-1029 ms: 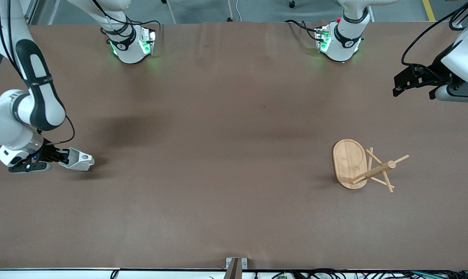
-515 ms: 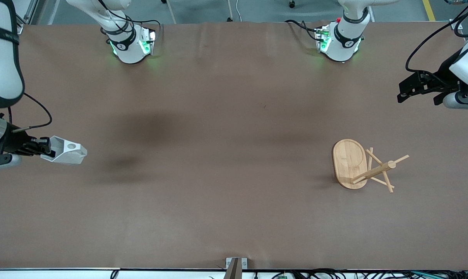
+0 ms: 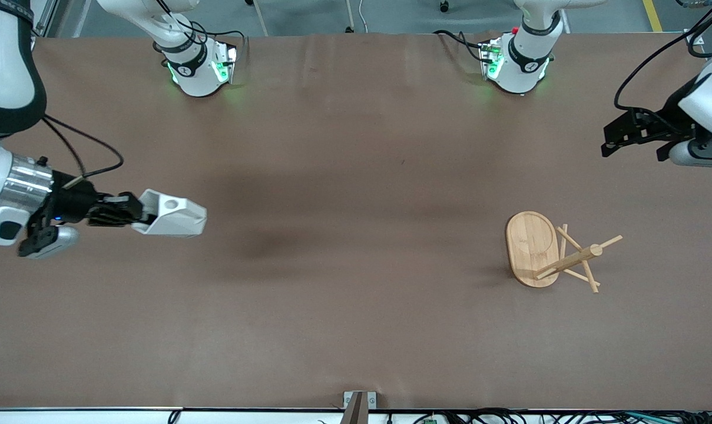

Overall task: Hang cup on rack
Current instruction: 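Lift the cup with the right gripper while the left gripper approaches, then grasp the cup rim with the left gripper, then open the right gripper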

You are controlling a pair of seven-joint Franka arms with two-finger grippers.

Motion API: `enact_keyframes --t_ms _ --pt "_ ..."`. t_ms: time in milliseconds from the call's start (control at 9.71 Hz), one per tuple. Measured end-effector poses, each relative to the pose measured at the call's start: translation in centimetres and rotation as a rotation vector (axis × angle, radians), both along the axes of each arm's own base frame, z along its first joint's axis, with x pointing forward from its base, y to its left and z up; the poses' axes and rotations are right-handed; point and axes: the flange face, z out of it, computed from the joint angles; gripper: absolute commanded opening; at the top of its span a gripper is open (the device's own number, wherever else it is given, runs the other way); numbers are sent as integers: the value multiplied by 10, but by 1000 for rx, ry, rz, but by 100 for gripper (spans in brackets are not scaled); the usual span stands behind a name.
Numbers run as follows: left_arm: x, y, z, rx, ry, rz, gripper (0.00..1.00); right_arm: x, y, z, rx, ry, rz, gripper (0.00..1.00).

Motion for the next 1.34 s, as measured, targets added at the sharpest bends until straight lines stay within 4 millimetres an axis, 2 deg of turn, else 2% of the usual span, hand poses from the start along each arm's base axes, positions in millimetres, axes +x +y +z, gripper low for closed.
enact_keyframes --t_ms 103,206,309,412,618,721,824,1029,1338 --pt "-2 -15 0 -2 -2 -33 100 -1 22 2 93 18 10 0" --pt "-6 -41 1 -6 -8 -91 100 -3 46 5 176 29 17 0" --pt "-16 -88 2 -15 -25 -178 100 -5 70 9 257 40 24 0" --pt "-29 -142 2 -30 -55 -272 100 -7 91 13 328 50 32 0" --pt "-62 -243 -8 -69 -96 -457 100 -13 132 14 431 80 55 0" --pt "-78 -280 -11 -91 -121 -546 100 -17 153 9 461 103 73 0" --pt "-93 -309 -11 -110 -152 -621 100 -22 177 1 480 132 94 0" --pt "-116 -343 -3 -140 -213 -726 100 -37 224 -11 502 203 125 0" --pt "-128 -361 4 -166 -276 -806 100 -56 265 -16 502 241 177 0"
